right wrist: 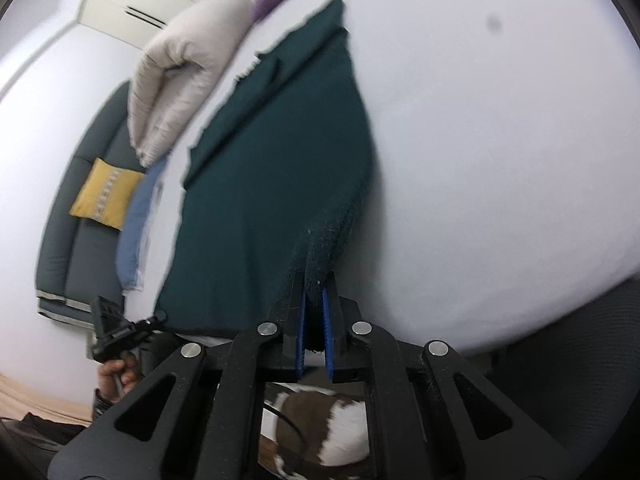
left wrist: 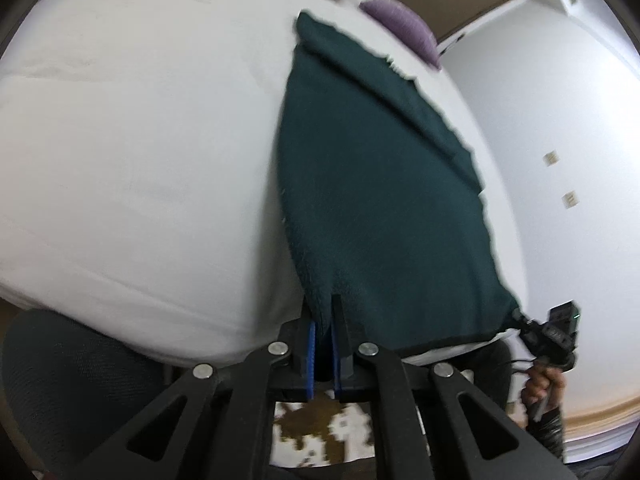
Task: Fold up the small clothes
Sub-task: 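Grasp the sweater hem with both grippers, then lift the hem with both grippers and fold it toward the collar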
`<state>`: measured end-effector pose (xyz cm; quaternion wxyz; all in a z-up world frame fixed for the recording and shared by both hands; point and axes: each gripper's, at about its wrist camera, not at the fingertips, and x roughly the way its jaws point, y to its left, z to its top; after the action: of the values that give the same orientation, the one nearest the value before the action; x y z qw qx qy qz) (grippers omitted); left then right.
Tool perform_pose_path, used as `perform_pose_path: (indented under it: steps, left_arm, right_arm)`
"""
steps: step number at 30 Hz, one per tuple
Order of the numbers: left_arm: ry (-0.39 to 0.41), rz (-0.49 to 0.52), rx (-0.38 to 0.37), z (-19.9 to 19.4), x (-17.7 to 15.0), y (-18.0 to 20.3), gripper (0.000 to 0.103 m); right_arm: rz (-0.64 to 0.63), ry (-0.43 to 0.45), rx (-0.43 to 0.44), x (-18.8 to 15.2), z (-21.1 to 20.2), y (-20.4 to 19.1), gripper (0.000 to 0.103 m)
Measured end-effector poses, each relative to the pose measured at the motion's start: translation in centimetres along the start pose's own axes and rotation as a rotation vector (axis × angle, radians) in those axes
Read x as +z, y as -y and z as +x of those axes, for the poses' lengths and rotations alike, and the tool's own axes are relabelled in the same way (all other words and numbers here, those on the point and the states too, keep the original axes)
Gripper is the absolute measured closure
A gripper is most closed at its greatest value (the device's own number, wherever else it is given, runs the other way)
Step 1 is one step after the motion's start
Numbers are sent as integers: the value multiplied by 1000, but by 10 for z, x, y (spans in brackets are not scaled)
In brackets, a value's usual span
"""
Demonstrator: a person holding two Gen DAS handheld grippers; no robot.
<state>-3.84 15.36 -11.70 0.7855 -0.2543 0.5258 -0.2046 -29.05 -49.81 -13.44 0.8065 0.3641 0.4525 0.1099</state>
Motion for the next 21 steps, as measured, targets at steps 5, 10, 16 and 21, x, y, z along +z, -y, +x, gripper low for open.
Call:
perform_pose_path:
  steps: [5, 10, 16, 21]
  left_arm:
    - [71, -43, -119, -20, 17, 5, 97]
    - [127, -95, -238, -27, 47, 13, 97]
    - [171, -114, -293, -20, 87, 26, 97]
    - [196, -142, -312, -4, 132, 25, 97]
  right_arm:
    - [-10, 49, 63, 26, -6, -23, 97]
    - [-25, 79, 113, 64, -2, -46, 97]
    - [-44, 124, 124, 126, 10, -68, 97]
    - [-33, 155, 128, 182, 30, -76, 97]
